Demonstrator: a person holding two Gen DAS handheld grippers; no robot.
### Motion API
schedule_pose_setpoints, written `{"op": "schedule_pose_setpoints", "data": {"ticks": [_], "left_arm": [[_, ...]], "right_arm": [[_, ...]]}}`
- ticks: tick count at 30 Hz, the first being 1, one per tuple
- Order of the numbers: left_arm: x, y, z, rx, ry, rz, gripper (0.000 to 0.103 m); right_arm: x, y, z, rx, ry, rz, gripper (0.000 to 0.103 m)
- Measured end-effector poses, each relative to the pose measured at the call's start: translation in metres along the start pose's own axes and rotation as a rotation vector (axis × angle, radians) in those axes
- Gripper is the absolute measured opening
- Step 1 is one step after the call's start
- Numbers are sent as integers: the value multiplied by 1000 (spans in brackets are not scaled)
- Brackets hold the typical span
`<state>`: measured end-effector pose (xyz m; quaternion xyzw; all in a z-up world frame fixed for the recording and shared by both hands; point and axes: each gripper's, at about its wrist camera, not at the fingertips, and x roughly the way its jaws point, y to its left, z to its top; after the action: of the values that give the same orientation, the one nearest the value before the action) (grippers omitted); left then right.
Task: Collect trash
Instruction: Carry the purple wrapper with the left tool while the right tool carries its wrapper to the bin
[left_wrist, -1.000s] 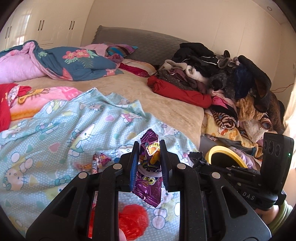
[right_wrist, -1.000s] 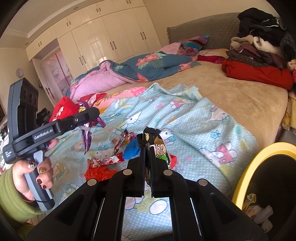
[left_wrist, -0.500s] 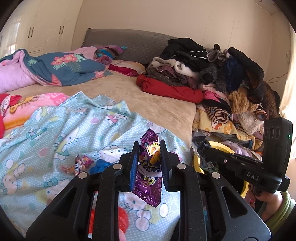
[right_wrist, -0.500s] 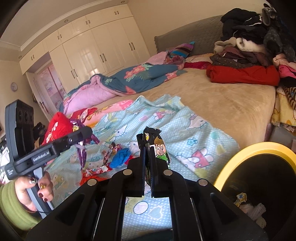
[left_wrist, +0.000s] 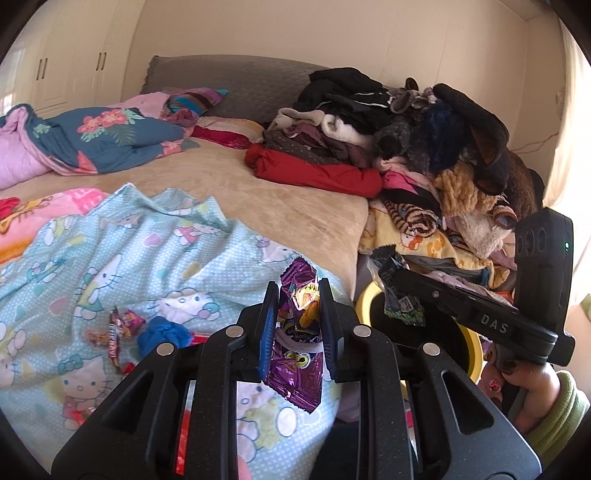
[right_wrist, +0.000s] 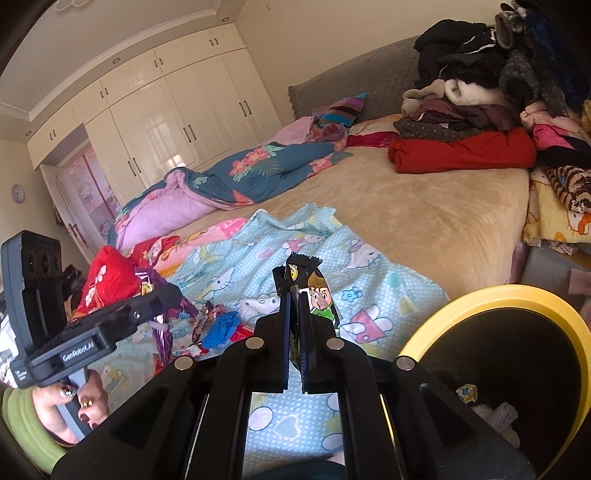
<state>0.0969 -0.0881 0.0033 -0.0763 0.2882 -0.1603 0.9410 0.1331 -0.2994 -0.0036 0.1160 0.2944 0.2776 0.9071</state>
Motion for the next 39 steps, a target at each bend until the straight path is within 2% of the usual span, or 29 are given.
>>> {"op": "schedule_pose_setpoints", "data": {"ticks": [21,39], "left_arm": [[28,-66,-12,99,44,-122,16],[62,-112,-29,170,100,-199,16]], "right_arm": [[-37,-53,2,75,-65,-182,5],[-57,-95,0,181,-81,-263,5]]}}
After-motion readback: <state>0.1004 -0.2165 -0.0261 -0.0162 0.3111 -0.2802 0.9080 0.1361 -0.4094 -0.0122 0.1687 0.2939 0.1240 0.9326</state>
